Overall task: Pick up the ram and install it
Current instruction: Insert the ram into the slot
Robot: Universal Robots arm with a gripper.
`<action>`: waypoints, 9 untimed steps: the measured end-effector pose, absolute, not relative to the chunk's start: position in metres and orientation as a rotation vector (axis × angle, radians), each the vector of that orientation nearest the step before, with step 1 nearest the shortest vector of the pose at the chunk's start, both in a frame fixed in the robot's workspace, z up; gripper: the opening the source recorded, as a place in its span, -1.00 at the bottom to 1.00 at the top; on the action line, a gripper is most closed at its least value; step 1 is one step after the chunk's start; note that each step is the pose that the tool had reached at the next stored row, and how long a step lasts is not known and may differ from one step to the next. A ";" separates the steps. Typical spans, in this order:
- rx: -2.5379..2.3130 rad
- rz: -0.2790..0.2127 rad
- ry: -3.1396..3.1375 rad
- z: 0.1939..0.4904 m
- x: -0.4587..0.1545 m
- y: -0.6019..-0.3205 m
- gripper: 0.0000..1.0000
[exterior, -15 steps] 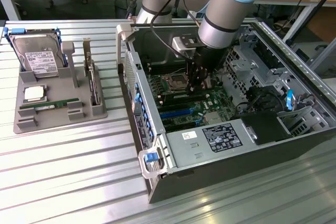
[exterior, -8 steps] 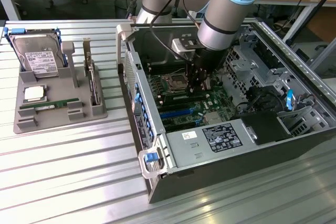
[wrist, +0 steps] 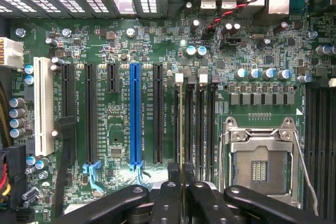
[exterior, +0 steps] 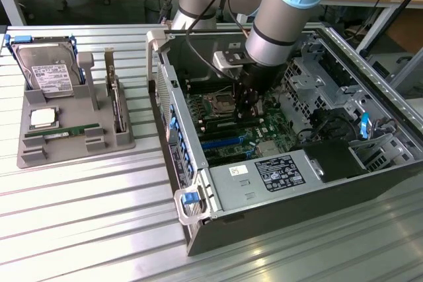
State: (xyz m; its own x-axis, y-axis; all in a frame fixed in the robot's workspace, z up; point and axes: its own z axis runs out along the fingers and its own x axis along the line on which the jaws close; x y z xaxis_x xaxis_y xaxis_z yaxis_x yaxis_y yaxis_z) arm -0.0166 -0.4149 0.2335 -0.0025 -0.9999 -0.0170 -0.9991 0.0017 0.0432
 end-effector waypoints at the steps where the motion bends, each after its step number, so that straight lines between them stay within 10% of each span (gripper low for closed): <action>1: 2.205 -0.066 -2.210 0.233 -0.017 -0.415 -0.75; 9: 2.238 -0.059 -2.170 0.233 -0.017 -0.414 -0.75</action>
State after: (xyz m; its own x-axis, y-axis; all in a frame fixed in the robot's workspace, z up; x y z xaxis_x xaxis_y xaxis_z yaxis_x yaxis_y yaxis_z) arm -0.0166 -0.4144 0.2327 0.0308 -0.9995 -0.0109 -0.9986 -0.0313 0.0434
